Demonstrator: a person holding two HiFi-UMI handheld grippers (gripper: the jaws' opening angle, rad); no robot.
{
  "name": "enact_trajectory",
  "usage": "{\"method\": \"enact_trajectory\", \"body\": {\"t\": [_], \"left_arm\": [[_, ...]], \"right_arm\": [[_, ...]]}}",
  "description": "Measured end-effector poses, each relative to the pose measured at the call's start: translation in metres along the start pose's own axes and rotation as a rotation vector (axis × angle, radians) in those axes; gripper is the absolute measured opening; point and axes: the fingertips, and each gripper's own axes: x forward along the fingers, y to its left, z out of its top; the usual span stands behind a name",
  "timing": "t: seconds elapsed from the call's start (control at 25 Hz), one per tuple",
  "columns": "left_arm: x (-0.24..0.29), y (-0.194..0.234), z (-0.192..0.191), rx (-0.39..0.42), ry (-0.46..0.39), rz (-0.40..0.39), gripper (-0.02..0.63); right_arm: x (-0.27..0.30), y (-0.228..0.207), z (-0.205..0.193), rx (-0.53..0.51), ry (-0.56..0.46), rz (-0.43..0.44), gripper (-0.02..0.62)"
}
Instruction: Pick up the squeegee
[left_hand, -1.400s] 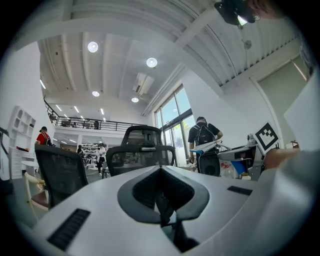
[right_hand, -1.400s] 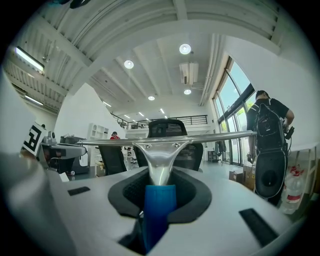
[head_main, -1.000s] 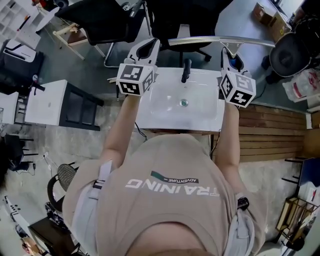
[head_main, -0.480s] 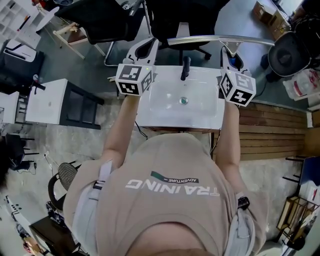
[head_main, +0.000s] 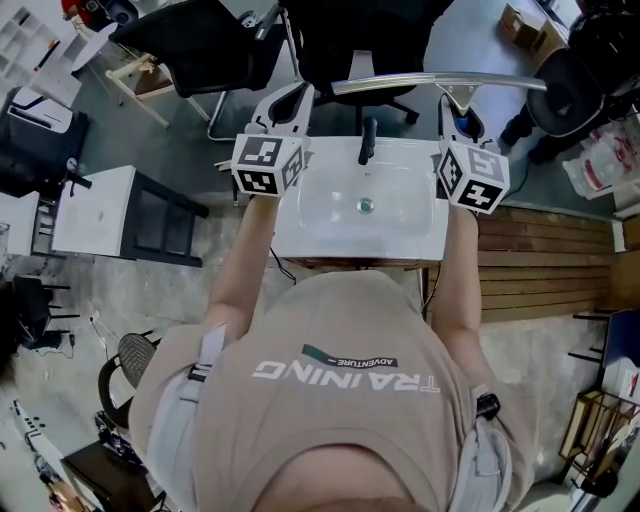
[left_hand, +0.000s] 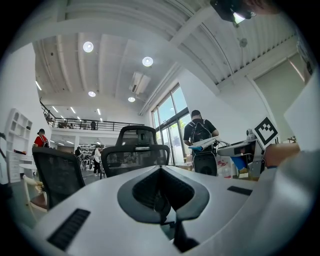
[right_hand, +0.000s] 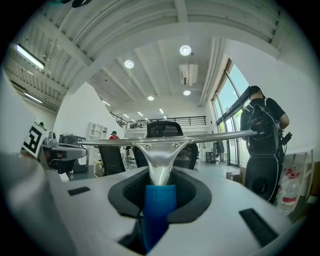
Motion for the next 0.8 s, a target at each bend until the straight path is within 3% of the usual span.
{"method": "enact_trajectory", "body": {"t": [0.8], "left_arm": [[0.014,0.003,-0.009,-0.023,0.005,-0.031,0.012]], "right_arm": [[0.004,0.000,-0.008,-0.001,0.016,-0.011,0.086]]}}
